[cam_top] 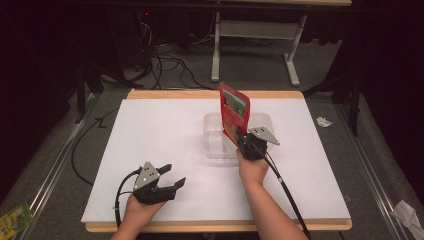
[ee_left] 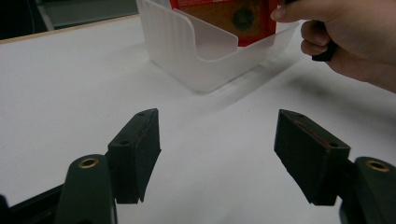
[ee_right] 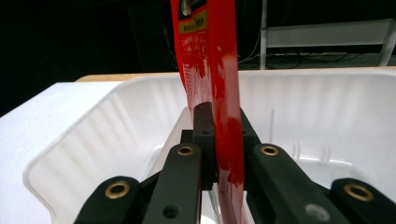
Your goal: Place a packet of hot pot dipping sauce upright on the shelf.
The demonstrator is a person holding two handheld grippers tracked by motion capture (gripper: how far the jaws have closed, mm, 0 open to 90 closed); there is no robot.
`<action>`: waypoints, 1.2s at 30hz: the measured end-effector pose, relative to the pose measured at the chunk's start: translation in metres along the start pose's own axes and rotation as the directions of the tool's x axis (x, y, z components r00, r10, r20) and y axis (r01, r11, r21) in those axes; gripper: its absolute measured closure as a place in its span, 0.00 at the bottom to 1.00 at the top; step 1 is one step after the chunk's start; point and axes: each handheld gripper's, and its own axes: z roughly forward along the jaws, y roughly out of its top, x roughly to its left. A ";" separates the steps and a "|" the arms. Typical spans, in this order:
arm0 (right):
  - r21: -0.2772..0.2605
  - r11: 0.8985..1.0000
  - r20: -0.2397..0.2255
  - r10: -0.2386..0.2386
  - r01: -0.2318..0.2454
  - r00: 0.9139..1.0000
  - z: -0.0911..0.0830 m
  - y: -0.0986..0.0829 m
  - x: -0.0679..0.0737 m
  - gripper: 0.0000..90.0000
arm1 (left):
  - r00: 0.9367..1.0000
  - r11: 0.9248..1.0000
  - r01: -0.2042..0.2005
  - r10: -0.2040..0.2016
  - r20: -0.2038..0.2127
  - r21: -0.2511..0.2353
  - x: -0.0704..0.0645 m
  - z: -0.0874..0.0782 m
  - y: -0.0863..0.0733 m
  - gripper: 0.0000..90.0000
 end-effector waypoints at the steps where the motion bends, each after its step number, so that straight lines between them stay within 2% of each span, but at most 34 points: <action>1: 0.002 1.000 -0.005 0.001 -0.001 1.000 0.000 -0.001 -0.001 0.96 | 1.000 1.000 0.000 0.000 -0.001 0.000 0.000 0.000 0.000 0.35; 12: 0.029 0.999 -0.017 -0.025 0.025 1.000 -0.003 -0.007 -0.005 0.95 | 1.000 1.000 -0.002 0.002 -0.002 0.002 -0.001 0.001 0.000 0.35; 14: 0.038 0.998 -0.023 -0.043 0.043 0.999 -0.003 -0.006 -0.004 0.93 | 1.000 1.000 -0.003 0.003 -0.002 0.003 -0.001 0.001 -0.001 0.35; 20: 0.061 0.997 -0.045 -0.048 0.051 0.998 -0.002 -0.005 -0.007 0.86 | 1.000 1.000 -0.001 0.001 -0.002 0.002 -0.001 0.001 -0.001 0.35; 21: 0.070 0.996 -0.059 -0.047 0.051 0.997 -0.002 -0.003 -0.008 0.80 | 1.000 1.000 -0.001 0.001 -0.002 0.003 -0.001 0.001 -0.001 0.35; 24: 0.076 0.994 -0.065 -0.072 0.077 0.995 -0.003 -0.001 -0.008 0.76 | 1.000 1.000 -0.002 0.002 0.000 0.005 -0.001 0.001 -0.001 0.35; 25: 0.081 0.992 -0.083 -0.088 0.094 0.993 -0.004 0.001 -0.006 0.70 | 1.000 1.000 -0.002 0.002 0.001 0.004 -0.001 0.001 -0.001 0.35; 26: 0.081 0.992 -0.083 -0.088 0.094 0.993 -0.004 0.001 -0.006 0.70 | 1.000 1.000 -0.002 0.002 0.000 0.004 -0.001 0.001 -0.001 0.35; 28: 0.097 0.990 -0.107 -0.093 0.104 0.990 -0.004 0.004 -0.005 0.62 | 1.000 1.000 -0.002 0.002 0.000 0.004 -0.001 0.001 -0.001 0.35; 29: 0.105 0.988 -0.144 -0.099 0.115 0.985 -0.004 0.007 -0.005 0.53 | 1.000 1.000 -0.002 0.002 0.000 0.004 -0.001 0.001 -0.001 0.35; 30: 0.105 0.988 -0.144 -0.099 0.115 0.985 -0.004 0.007 -0.005 0.53 | 1.000 1.000 -0.002 0.002 0.000 0.004 -0.001 0.001 -0.001 0.35; 32: 0.114 0.986 -0.173 -0.097 0.118 0.980 -0.005 0.009 -0.006 0.44 | 1.000 1.000 -0.003 0.003 0.001 0.004 -0.001 0.001 -0.001 0.35; 34: 0.116 0.986 -0.171 -0.099 0.120 0.980 -0.007 0.010 -0.008 0.33 | 1.000 1.000 -0.003 0.003 0.003 0.006 -0.001 0.001 -0.001 0.35; 36: 0.122 0.984 -0.174 -0.108 0.130 0.979 -0.008 0.012 -0.010 0.28 | 1.000 1.000 -0.003 0.003 0.003 0.006 -0.001 0.002 -0.001 0.35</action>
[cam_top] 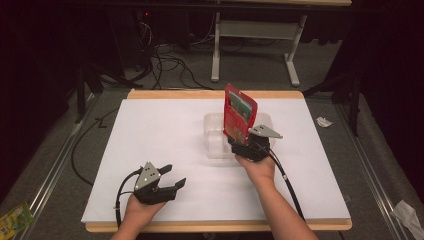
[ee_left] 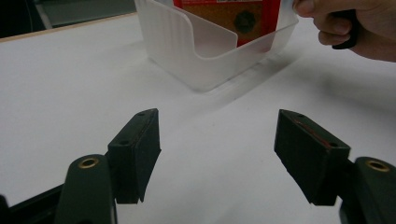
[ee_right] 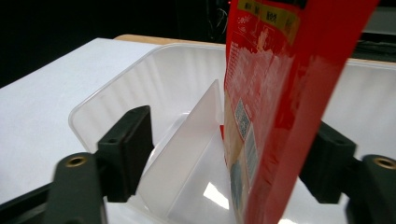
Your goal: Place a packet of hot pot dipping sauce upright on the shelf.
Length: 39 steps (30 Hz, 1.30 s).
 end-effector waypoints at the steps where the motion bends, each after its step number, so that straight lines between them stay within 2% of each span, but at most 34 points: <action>1: 0.002 1.000 -0.007 -0.006 0.006 1.000 -0.002 0.001 -0.001 0.24 | 1.000 1.000 -0.004 0.004 0.000 0.002 0.000 0.000 0.000 0.35; 9: 0.028 0.999 -0.007 -0.017 0.018 1.000 -0.005 0.000 -0.004 0.21 | 1.000 1.000 -0.004 0.004 0.000 0.004 0.000 0.000 0.000 0.35; 18: 0.005 0.999 -0.039 -0.035 0.035 0.999 -0.023 0.000 -0.006 0.19 | 1.000 1.000 -0.004 0.004 0.002 -0.002 -0.001 -0.001 0.000 0.35; 19: -0.005 0.999 -0.054 -0.039 0.039 0.998 -0.029 0.000 -0.007 0.18 | 1.000 1.000 -0.004 0.004 0.003 -0.001 -0.002 -0.001 0.001 0.35; 24: -0.018 0.998 -0.071 -0.056 0.055 0.996 -0.042 -0.002 -0.009 0.16 | 1.000 1.000 -0.008 0.008 0.008 0.002 -0.003 0.000 0.001 0.35; 29: -0.029 0.997 -0.098 -0.072 0.069 0.993 -0.061 -0.003 -0.013 0.11 | 1.000 1.000 -0.008 0.008 0.010 0.006 -0.005 0.000 0.001 0.35; 30: -0.031 0.996 -0.104 -0.086 0.083 0.991 -0.070 -0.005 -0.015 0.09 | 1.000 1.000 -0.008 0.008 0.010 0.007 -0.005 0.000 0.001 0.35; 31: -0.031 0.996 -0.104 -0.086 0.083 0.991 -0.070 -0.005 -0.015 0.09 | 1.000 1.000 -0.009 0.009 0.011 0.008 -0.005 0.000 0.001 0.35; 32: -0.028 0.996 -0.109 -0.090 0.087 0.990 -0.079 -0.008 -0.017 0.06 | 1.000 1.000 -0.010 0.010 0.011 0.009 -0.005 0.000 0.001 0.35; 33: -0.028 0.996 -0.109 -0.090 0.087 0.990 -0.079 -0.008 -0.017 0.06 | 1.000 1.000 -0.008 0.008 0.011 0.008 -0.006 0.001 0.001 0.35; 36: -0.029 0.996 -0.108 -0.091 0.088 0.990 -0.095 -0.014 -0.022 0.03 | 1.000 1.000 -0.010 0.010 0.009 0.011 -0.006 0.001 0.000 0.35; 37: -0.036 0.996 -0.106 -0.089 0.086 0.990 -0.106 -0.019 -0.026 0.02 | 1.000 1.000 -0.008 0.008 0.009 0.011 -0.006 0.001 0.000 0.35; 38: -0.036 0.996 -0.106 -0.089 0.086 0.990 -0.106 -0.019 -0.026 0.02 | 1.000 1.000 -0.008 0.008 0.008 0.011 -0.006 0.001 0.000 0.35; 39: -0.037 0.996 -0.097 -0.090 0.087 0.991 -0.118 -0.026 -0.031 0.01 | 1.000 1.000 -0.005 0.005 0.007 0.009 -0.006 0.001 0.000 0.35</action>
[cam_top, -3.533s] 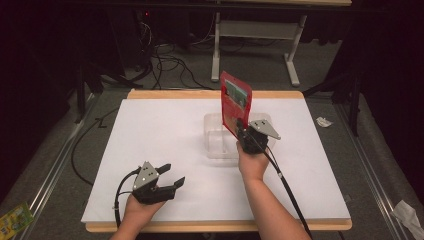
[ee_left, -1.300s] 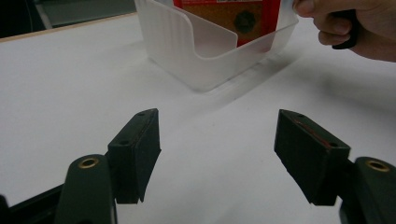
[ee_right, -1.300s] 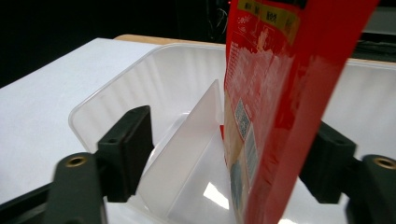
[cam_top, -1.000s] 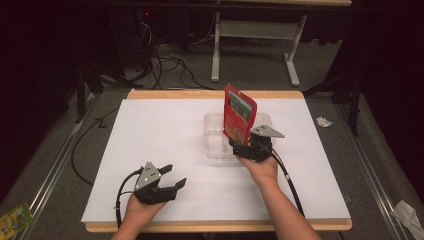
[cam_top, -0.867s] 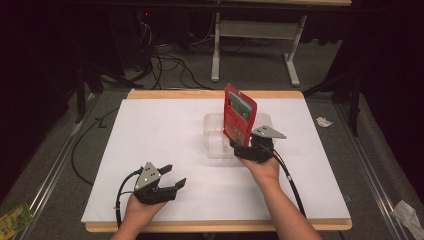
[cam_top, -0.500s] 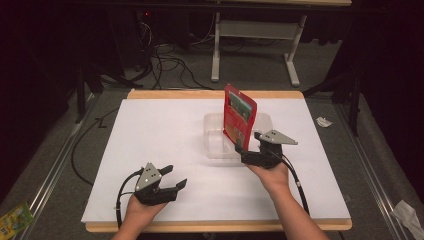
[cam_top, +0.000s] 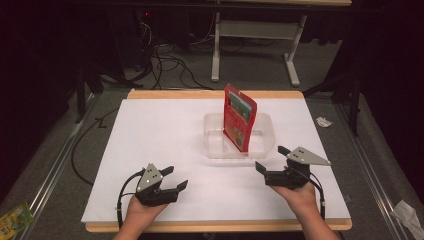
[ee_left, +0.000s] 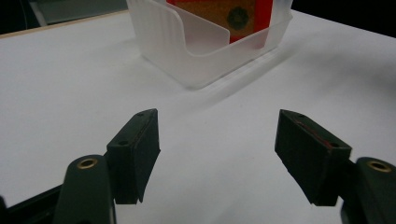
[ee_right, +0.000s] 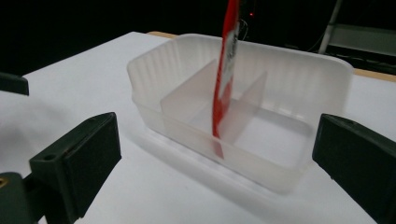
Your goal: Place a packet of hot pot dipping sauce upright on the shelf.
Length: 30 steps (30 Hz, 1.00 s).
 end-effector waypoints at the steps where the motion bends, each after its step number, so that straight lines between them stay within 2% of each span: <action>1: 0.000 1.000 0.000 0.000 0.000 1.000 0.000 0.000 0.000 0.01 | 1.000 1.000 0.000 0.000 0.000 0.000 0.000 0.000 0.000 0.34; 2: -0.006 1.000 0.012 0.000 0.000 1.000 -0.013 -0.008 -0.003 0.00 | 1.000 1.000 0.000 0.000 -0.001 0.000 0.000 0.000 0.000 0.34; 5: -0.016 1.000 0.030 -0.005 0.006 1.000 -0.034 -0.022 -0.007 0.00 | 1.000 1.000 -0.001 0.001 0.003 0.004 -0.003 -0.002 0.000 0.33; 6: -0.016 1.000 0.030 -0.005 0.006 1.000 -0.034 -0.022 -0.007 0.00 | 1.000 1.000 -0.001 0.001 0.003 0.004 -0.003 -0.002 0.000 0.32; 8: -0.033 0.999 0.053 -0.004 0.006 0.999 -0.052 -0.042 -0.010 0.00 | 1.000 1.000 -0.005 0.005 -0.005 0.010 -0.006 -0.007 0.000 0.29; 9: -0.033 0.999 0.053 -0.004 0.006 0.999 -0.052 -0.042 -0.010 0.00 | 1.000 1.000 -0.005 0.005 -0.005 0.010 -0.006 -0.007 0.000 0.28; 10: -0.015 1.000 0.057 -0.009 0.010 0.998 -0.057 -0.047 -0.011 0.00 | 1.000 1.000 0.004 -0.004 -0.019 -0.007 -0.008 -0.010 0.001 0.27; 14: -0.025 1.000 0.055 -0.004 0.006 0.998 -0.058 -0.049 -0.012 0.00 | 0.999 1.000 0.004 -0.005 -0.035 -0.022 -0.011 -0.011 0.002 0.24; 18: -0.022 1.000 0.042 -0.005 0.006 0.999 -0.054 -0.048 -0.012 0.00 | 1.000 1.000 -0.005 0.005 -0.031 -0.005 -0.012 -0.005 0.001 0.20; 21: -0.010 1.000 0.031 -0.017 0.017 0.999 -0.051 -0.050 -0.010 0.00 | 1.000 1.000 0.003 -0.003 -0.023 0.000 -0.010 -0.004 0.001 0.20; 25: -0.012 1.000 0.029 -0.009 0.010 1.000 -0.050 -0.050 -0.010 0.00 | 1.000 1.000 0.011 -0.011 -0.023 0.004 -0.007 -0.005 0.000 0.19; 30: -0.008 1.000 0.031 -0.003 0.003 1.000 -0.049 -0.051 -0.010 0.00 | 0.999 1.000 0.027 -0.027 -0.027 -0.016 -0.005 -0.009 0.001 0.19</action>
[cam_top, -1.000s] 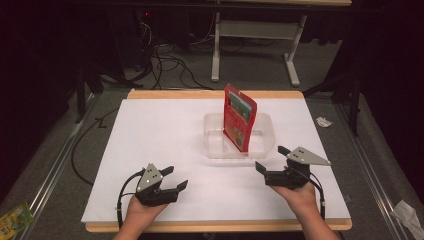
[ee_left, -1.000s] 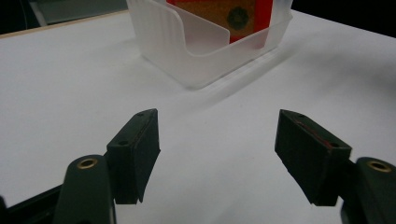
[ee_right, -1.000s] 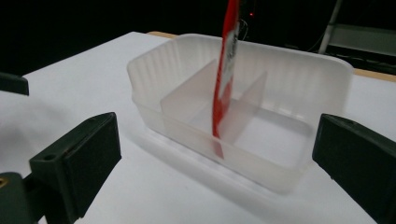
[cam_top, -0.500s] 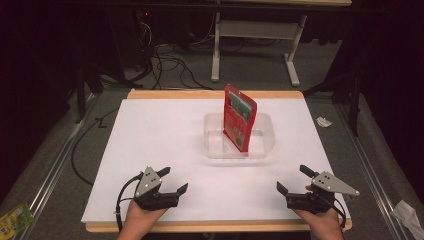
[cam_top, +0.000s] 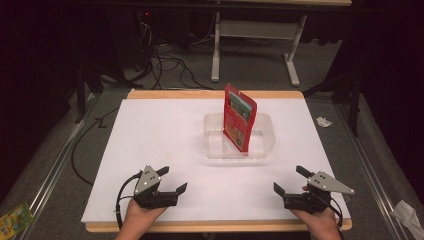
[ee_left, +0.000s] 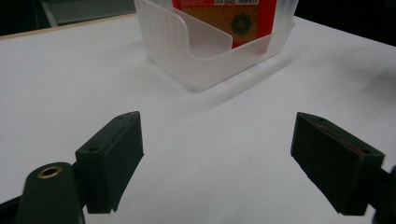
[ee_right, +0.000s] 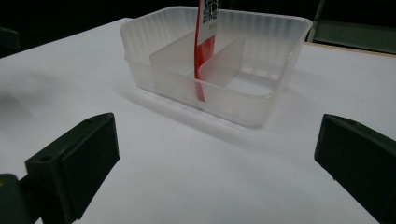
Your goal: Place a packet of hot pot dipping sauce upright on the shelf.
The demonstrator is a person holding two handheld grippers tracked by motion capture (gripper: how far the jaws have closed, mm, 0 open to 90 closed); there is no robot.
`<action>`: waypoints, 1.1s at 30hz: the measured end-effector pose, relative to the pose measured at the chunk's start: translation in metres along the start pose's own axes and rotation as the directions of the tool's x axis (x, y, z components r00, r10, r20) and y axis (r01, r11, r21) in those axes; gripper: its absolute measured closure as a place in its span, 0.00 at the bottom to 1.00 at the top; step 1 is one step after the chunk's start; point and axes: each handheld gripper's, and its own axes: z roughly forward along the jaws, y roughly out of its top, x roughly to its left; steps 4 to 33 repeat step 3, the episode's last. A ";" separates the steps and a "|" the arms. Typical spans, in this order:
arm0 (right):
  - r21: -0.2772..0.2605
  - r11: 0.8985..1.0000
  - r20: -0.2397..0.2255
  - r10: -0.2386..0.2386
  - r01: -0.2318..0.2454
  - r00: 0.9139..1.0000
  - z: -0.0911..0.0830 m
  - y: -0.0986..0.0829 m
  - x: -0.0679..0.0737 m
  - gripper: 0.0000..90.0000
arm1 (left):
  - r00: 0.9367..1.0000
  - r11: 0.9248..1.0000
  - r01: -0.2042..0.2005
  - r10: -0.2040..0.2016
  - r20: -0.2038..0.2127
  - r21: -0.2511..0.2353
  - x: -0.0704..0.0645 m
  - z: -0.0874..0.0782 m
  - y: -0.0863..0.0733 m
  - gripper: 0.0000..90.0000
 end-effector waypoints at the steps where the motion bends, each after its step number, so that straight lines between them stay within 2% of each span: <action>1: -0.001 1.000 0.003 0.004 -0.004 1.000 0.000 0.000 0.000 0.00 | 1.000 1.000 0.001 -0.001 -0.001 -0.002 0.000 0.000 0.000 0.19; 33: 0.000 1.000 0.007 0.002 -0.002 1.000 -0.001 -0.001 -0.002 0.00 | 1.000 1.000 0.004 -0.004 0.002 0.000 0.001 0.001 0.000 0.19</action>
